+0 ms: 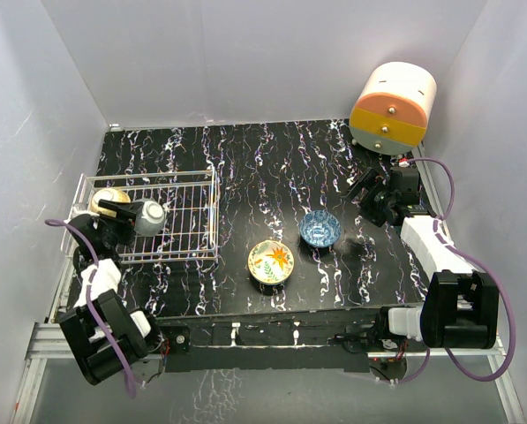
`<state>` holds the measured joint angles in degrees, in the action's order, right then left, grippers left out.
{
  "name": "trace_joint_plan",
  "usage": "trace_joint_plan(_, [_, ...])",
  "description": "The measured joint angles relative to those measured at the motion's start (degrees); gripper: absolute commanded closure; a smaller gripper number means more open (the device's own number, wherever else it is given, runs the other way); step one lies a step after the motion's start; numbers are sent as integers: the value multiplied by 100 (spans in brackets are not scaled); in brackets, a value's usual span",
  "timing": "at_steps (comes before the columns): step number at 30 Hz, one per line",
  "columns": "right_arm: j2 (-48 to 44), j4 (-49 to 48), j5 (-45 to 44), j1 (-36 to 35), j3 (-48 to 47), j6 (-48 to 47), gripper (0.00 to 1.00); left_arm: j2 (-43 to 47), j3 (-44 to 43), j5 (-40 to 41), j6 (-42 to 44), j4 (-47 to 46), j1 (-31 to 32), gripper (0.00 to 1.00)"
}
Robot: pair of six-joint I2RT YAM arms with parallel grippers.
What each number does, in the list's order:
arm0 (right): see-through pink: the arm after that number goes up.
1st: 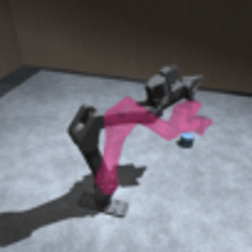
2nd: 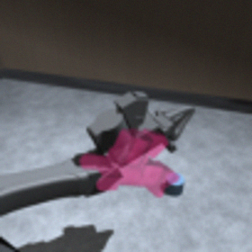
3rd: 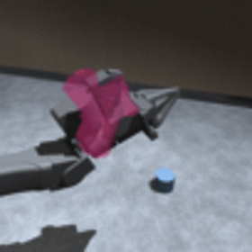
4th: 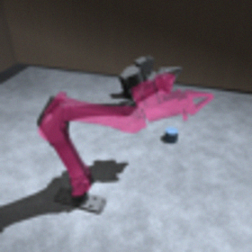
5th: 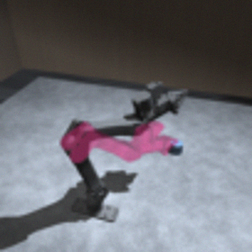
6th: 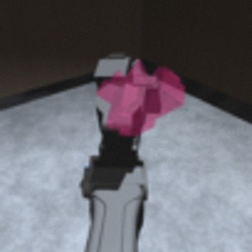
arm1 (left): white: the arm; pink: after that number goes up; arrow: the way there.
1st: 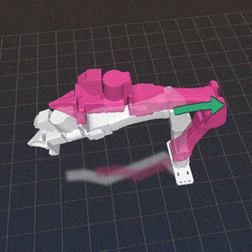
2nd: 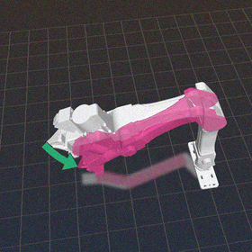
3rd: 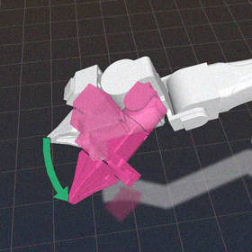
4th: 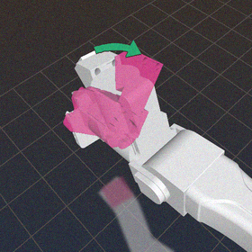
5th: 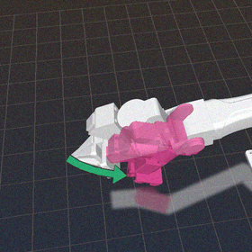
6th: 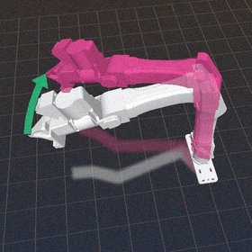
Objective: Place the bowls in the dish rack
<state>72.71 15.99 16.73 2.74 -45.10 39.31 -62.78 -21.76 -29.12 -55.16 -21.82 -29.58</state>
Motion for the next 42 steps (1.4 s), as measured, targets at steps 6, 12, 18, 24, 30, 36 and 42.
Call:
trace_joint_plan(6, [0,-2,-13,0,2,-2,9,-28,-363,221,334,455,-9,24])
trace_joint_plan(12, [4,-31,-13,0,31,-2,9,-48,-656,553,710,966,-11,23])
trace_joint_plan(18, [11,-52,-28,0,114,-2,9,-87,-1005,951,1130,1556,-11,22])
trace_joint_plan(24, [11,-83,-31,0,114,-4,9,-319,-1204,1128,1375,1888,-11,20])
trace_joint_plan(30, [11,-83,-31,0,114,-9,9,-444,-1384,1281,1585,2253,-11,19])
trace_joint_plan(36, [7,-61,-33,0,114,-39,9,-446,-1843,1419,1847,2767,-11,19])
trace_joint_plan(42, [-2,-13,79,0,114,-39,9,-498,-2715,1480,2205,3488,33,19])
